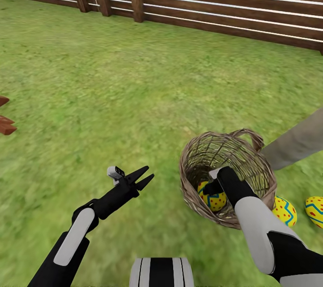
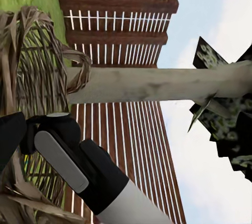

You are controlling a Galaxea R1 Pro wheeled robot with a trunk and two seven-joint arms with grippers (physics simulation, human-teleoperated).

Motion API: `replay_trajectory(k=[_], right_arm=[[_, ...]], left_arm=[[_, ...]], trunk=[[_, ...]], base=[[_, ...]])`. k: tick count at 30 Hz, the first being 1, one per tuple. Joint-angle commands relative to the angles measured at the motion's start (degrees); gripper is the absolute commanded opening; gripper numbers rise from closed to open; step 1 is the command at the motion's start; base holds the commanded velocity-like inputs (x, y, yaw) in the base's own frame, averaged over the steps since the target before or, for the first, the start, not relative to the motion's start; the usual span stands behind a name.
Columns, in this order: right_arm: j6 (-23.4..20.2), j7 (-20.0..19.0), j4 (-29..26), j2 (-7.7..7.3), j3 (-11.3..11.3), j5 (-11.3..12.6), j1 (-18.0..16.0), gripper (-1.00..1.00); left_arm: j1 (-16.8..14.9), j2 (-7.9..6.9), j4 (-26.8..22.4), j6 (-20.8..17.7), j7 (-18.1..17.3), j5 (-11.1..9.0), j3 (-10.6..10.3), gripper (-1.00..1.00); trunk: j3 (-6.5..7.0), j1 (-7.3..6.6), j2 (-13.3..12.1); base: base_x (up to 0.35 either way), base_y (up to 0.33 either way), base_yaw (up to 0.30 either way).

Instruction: Take the three Easter eggs out of the wicker basket on the lawn in the garden, then place them on the lawn next to a single tree (choose any tree) so that all three eggs are next to the same tree and none are left in the basket.

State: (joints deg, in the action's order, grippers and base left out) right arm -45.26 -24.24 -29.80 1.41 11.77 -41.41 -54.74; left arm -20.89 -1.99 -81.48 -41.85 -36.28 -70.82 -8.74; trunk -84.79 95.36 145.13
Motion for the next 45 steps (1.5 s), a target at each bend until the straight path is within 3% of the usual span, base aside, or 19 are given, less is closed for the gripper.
replay_trajectory(k=[1, 8, 18, 19, 34, 45], right_arm=[[-0.1, -0.5, -0.1, 0.08, 0.4, -0.6, 0.0, 1.00], [-0.1, -0.6, 0.0, 0.08, 0.4, -0.6, 0.0, 1.00], [-0.1, -0.6, 0.1, 0.08, 0.4, -0.6, 0.0, 1.00], [-0.1, -0.6, 0.1, 0.08, 0.4, -0.6, 0.0, -1.00], [-0.1, -0.7, 0.1, 0.08, 0.4, -0.5, 0.0, -1.00], [-0.1, -0.6, 0.1, 0.08, 0.4, -0.5, 0.0, -1.00]], left_arm=[[0.0, -0.03, 0.0, -0.3, 0.1, -0.4, -0.1, 1.00], [0.0, -0.03, 0.0, -0.3, 0.1, -0.4, -0.1, 1.00], [0.0, -0.03, 0.0, -0.3, 0.1, -0.5, -0.1, 1.00], [0.0, -0.03, 0.0, -0.3, 0.1, -0.5, -0.1, 1.00], [0.0, -0.12, 0.1, -0.3, 0.1, -0.6, -0.1, 1.00], [0.0, -0.07, 0.1, -0.3, 0.1, -0.6, -0.1, 1.00]], trunk=[[-0.26, 0.02, 0.0], [-1.36, 0.15, 0.1], [-1.36, 0.15, 0.1], [-1.36, 0.15, 0.1], [-1.81, 0.20, 0.1], [-0.92, 0.09, 0.1]], base=[[0.000, 0.000, 0.000], [0.000, 0.000, 0.000], [0.000, 0.000, 0.000], [0.000, 0.000, 0.000], [0.000, 0.000, 0.000], [0.000, 0.000, 0.000]])
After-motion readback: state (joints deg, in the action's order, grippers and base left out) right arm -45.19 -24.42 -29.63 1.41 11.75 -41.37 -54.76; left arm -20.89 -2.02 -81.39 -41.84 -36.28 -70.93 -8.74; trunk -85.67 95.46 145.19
